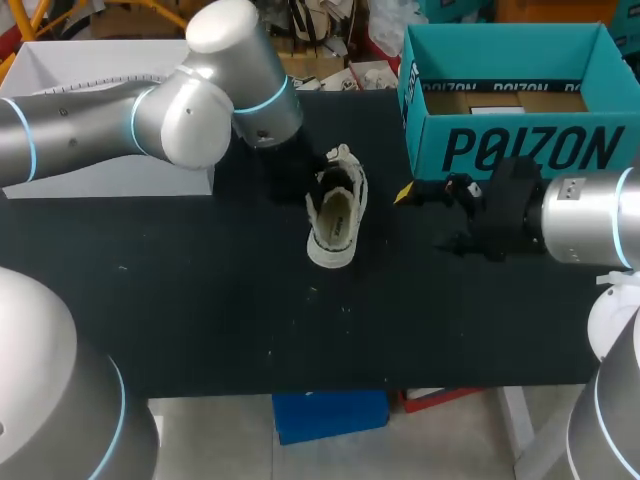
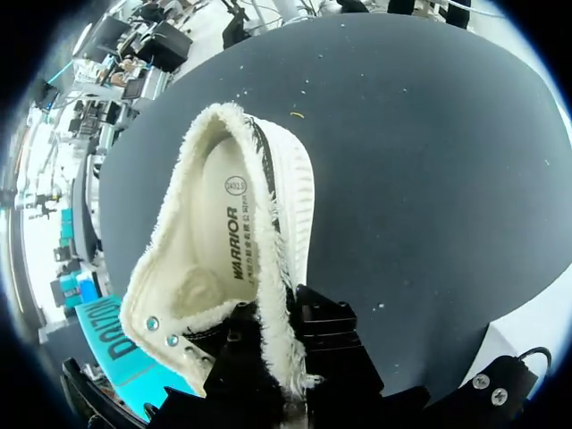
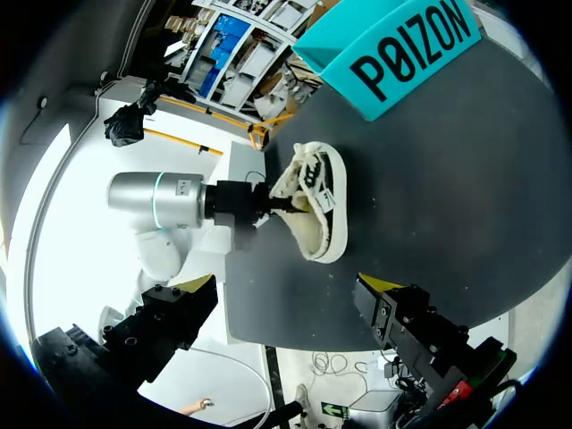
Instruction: Take the shoe out of the shoebox, open the shoe tongue, remove and reinsert the insole, then place the shoe into the shoebox
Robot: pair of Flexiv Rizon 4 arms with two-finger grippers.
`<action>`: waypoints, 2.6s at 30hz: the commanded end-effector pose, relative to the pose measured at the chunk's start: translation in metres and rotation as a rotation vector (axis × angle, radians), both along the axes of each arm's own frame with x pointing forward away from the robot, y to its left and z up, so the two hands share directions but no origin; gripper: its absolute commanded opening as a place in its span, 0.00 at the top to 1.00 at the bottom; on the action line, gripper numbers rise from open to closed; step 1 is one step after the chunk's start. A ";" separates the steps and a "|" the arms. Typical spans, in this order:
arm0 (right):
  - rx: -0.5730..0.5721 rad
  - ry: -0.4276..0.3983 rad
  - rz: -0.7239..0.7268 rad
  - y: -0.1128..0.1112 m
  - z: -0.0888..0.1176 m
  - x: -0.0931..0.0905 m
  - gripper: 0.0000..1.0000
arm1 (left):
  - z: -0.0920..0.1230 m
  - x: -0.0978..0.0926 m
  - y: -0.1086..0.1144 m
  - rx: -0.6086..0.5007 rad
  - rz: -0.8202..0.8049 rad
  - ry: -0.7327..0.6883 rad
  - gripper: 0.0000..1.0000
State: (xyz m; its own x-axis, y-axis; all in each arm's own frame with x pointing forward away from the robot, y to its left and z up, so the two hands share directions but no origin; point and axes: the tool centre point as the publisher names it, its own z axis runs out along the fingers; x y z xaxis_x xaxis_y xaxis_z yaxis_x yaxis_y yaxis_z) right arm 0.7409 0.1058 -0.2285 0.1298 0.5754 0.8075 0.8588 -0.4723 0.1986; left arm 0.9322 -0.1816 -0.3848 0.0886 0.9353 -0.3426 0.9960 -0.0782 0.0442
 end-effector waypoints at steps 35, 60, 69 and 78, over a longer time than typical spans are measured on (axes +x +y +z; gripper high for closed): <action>0.000 0.000 0.000 0.000 0.000 0.000 0.00 | 0.227 0.020 0.189 -0.086 0.883 -0.135 1.00; 0.000 0.000 0.000 0.000 0.000 0.000 0.00 | 0.199 0.097 0.349 -0.094 1.230 -0.180 1.00; 0.000 0.000 0.000 0.000 0.000 0.000 0.00 | 0.192 0.112 0.374 -0.107 1.334 -0.250 1.00; 0.000 0.000 0.000 0.000 0.000 0.000 0.00 | 0.173 0.123 0.387 -0.112 1.413 -0.274 1.00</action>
